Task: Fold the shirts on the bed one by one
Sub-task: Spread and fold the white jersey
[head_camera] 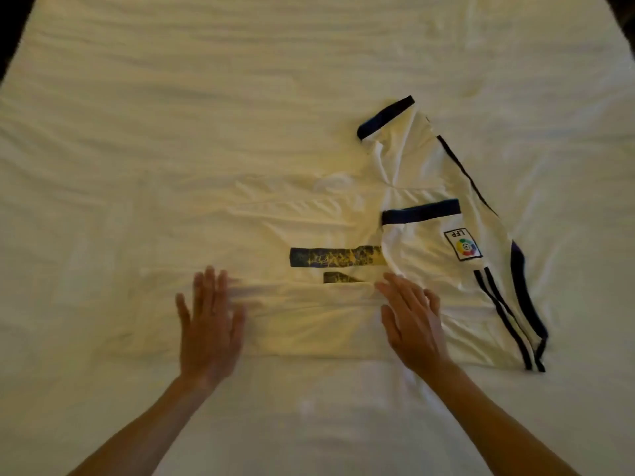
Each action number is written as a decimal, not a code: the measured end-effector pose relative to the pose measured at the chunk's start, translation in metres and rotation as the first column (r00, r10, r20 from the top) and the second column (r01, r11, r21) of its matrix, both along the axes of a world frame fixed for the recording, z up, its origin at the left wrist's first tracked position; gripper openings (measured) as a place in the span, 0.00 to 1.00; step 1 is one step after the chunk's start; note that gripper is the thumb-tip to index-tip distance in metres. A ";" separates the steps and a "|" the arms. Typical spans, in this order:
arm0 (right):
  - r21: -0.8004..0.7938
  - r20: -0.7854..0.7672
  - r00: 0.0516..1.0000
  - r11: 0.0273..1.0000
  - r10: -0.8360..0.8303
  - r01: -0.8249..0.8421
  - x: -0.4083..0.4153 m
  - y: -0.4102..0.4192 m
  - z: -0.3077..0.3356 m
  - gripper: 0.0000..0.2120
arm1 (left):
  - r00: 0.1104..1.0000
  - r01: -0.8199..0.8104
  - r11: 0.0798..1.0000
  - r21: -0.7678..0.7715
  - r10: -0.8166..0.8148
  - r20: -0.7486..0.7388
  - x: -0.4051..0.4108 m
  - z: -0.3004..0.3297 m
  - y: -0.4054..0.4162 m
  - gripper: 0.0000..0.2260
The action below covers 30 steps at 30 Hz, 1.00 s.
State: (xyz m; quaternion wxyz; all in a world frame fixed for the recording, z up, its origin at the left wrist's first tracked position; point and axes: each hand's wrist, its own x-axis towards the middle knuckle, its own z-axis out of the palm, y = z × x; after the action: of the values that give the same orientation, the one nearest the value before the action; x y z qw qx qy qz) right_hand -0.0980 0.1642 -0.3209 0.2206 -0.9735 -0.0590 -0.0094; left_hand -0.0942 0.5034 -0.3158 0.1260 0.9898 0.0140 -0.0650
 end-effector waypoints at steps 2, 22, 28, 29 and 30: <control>-0.029 0.055 0.996 0.997 -0.076 0.078 0.036 -0.016 0.013 0.18 | 0.975 0.221 0.961 -0.167 -0.217 0.042 0.010 -0.002 -0.068 0.27; -0.264 0.325 0.946 0.960 -0.001 0.092 0.092 -0.087 0.046 0.03 | 0.889 0.443 0.896 0.038 -0.434 -0.146 0.006 -0.049 -0.185 0.36; -0.005 0.152 0.988 1.000 -0.019 0.020 -0.018 -0.053 0.027 0.08 | 0.955 0.297 0.943 -0.150 -0.296 0.028 0.003 -0.024 -0.200 0.32; 0.066 0.098 0.995 0.998 -0.008 0.001 -0.028 -0.047 0.024 0.09 | 0.972 0.225 0.940 -0.256 -0.197 0.130 -0.002 -0.016 -0.205 0.26; 0.167 0.053 0.999 0.986 -0.004 -0.005 -0.037 -0.043 0.021 0.10 | 0.987 0.102 0.911 -0.399 -0.043 0.155 -0.009 -0.008 -0.212 0.20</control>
State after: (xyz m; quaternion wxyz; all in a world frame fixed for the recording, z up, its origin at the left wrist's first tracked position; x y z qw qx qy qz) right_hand -0.1354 0.1210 -0.2996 0.2997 -0.9510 -0.0643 -0.0402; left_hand -0.1031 0.2914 -0.3233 0.3266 0.9440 -0.0457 -0.0003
